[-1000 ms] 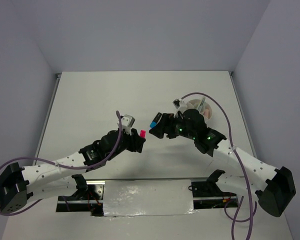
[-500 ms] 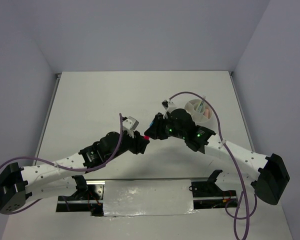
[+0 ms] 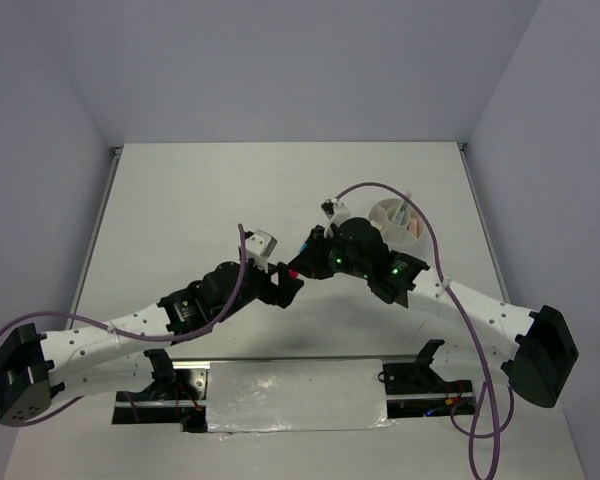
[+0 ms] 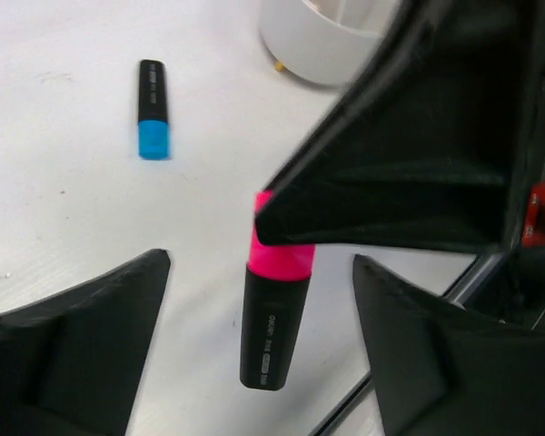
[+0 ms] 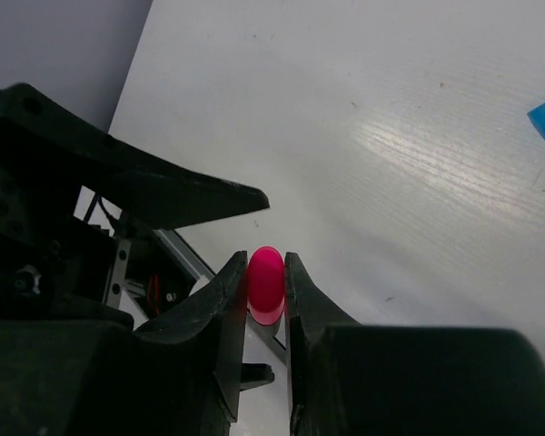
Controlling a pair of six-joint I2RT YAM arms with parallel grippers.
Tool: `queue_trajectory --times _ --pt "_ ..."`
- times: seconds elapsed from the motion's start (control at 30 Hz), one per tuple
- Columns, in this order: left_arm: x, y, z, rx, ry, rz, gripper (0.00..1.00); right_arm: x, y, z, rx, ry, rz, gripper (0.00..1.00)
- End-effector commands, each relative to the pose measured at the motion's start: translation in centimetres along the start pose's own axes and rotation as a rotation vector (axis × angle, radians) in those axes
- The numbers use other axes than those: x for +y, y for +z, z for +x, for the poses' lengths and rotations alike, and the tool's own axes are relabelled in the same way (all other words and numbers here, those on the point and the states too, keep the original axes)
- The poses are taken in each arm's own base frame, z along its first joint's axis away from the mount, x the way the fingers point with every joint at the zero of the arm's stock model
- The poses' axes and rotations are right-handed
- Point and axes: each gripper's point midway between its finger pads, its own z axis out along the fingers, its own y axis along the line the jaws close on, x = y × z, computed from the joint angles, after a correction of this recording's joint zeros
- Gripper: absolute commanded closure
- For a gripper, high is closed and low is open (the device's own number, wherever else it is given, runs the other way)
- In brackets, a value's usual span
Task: Sort the stationery into containers
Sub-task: Place the pen in the storage box.
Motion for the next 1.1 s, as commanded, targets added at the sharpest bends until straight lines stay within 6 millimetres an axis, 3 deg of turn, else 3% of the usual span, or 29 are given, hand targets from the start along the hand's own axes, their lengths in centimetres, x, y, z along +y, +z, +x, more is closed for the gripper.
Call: queue_trajectory --times 0.0,0.13,0.23,0.37,0.4,0.43,0.57,0.67,0.8,1.07 --pt "0.5 -0.1 -4.1 -0.107 -0.054 -0.085 0.01 0.8 -0.6 -2.1 -0.084 -0.034 0.006 1.00" --pt "2.0 -0.5 -4.6 -0.076 -0.089 -0.208 0.01 -1.4 -2.0 -4.4 -0.175 -0.063 0.156 1.00" --pt "3.1 -1.1 -4.2 -0.006 -0.082 -0.300 0.01 -4.3 -3.9 -6.7 -0.262 -0.052 0.316 1.00" --pt "3.9 -2.3 -4.4 0.050 -0.091 -0.377 0.01 -9.2 -8.3 -9.6 -0.406 0.001 0.590 1.00" --pt "4.5 -3.0 -3.8 0.088 -0.088 -0.412 0.01 -10.5 -10.4 -10.7 -0.487 0.010 0.680 1.00" --pt "4.6 -3.4 -4.3 0.084 -0.092 -0.429 0.01 -12.2 -11.9 -10.9 -0.521 0.034 0.757 1.00" --pt "4.8 -5.0 -4.6 0.107 -0.073 -0.435 0.01 -16.1 -16.9 -12.0 -0.705 0.143 0.914 1.00" --pt "4.8 -5.8 -5.0 0.094 -0.066 -0.414 0.01 -17.2 -18.8 -12.7 -0.839 0.185 0.899 1.00" --pt "5.2 -6.3 -4.6 0.099 -0.041 -0.414 0.01 -18.5 -20.3 -13.4 -0.902 0.201 0.935 1.00" --pt "5.2 -6.0 -3.9 0.123 -0.014 -0.406 0.01 -20.5 -18.9 -13.9 -0.894 0.212 0.919 1.00"
